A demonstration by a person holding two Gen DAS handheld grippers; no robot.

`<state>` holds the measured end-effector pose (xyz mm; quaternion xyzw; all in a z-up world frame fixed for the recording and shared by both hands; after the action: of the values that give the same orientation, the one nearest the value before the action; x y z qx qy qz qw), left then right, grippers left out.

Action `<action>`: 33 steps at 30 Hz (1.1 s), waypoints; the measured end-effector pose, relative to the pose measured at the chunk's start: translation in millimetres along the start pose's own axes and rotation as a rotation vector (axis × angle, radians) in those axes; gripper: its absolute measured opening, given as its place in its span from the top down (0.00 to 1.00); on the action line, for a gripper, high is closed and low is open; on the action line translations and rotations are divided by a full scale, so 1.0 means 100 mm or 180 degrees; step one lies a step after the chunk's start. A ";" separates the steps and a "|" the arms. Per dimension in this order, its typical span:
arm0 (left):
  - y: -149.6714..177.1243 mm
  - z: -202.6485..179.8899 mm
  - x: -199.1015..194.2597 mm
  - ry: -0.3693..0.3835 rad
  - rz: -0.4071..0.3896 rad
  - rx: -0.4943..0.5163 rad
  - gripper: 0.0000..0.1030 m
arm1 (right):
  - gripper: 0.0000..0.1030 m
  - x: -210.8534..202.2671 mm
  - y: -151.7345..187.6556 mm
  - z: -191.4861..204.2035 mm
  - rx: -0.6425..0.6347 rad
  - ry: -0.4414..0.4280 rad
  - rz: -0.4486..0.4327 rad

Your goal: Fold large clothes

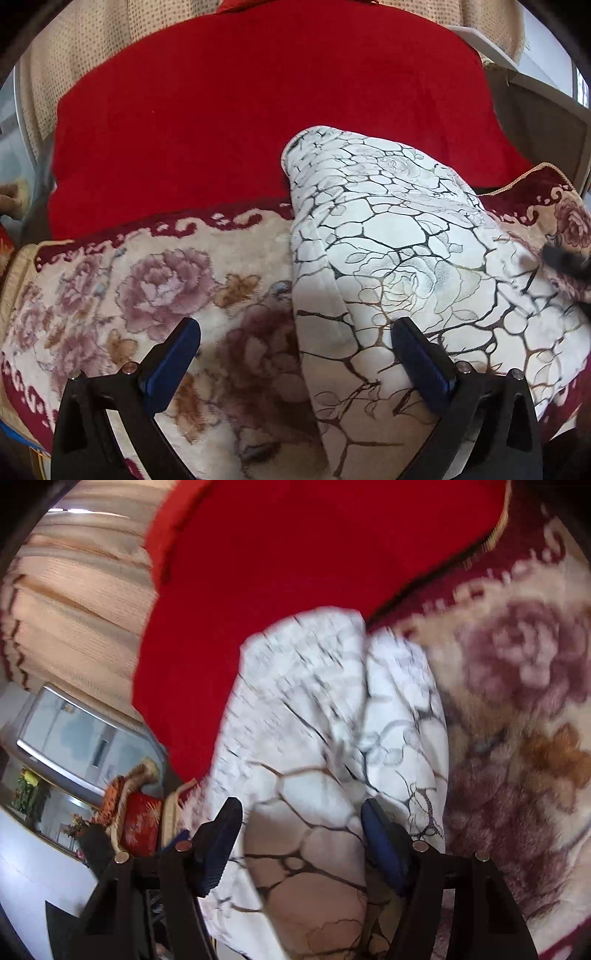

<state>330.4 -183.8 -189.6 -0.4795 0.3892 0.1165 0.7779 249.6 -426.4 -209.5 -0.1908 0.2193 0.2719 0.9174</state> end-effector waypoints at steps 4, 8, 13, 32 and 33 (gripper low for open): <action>-0.01 -0.02 -0.07 -0.0216 -0.0057 0.0099 0.00 | 0.39 -0.22 0.12 0.31 -0.0499 -0.0121 -0.0390; 0.01 0.01 -0.09 -0.0200 -0.0055 0.0054 0.00 | 0.52 -0.09 0.20 0.34 -0.0598 0.0116 -0.0301; 0.03 0.08 -0.11 -0.0262 -0.0086 0.0049 0.00 | 0.56 0.23 0.20 0.15 -0.0506 0.0625 0.0003; -0.02 0.30 -0.56 -0.0498 -0.0573 -0.0089 0.00 | 0.54 0.25 0.22 0.21 -0.0648 0.0676 -0.0040; -0.02 0.32 -0.58 -0.0506 -0.0584 -0.0099 0.00 | 0.54 0.24 0.22 0.21 -0.0643 0.0677 -0.0043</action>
<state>308.8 -147.0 -138.9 -0.5144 0.2789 0.0884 0.8061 261.3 -389.5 -209.5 -0.3113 0.2856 0.2647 0.8669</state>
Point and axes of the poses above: each gripper's, at about its wrist camera, not at the fingertips, and x roughly the way its jaws point, z to its left, y to its underside, the point moved 1 cm from there along x, roughly the way its jaws point, and after that the axes turned 14 degrees about x, right-handed, at the moved point
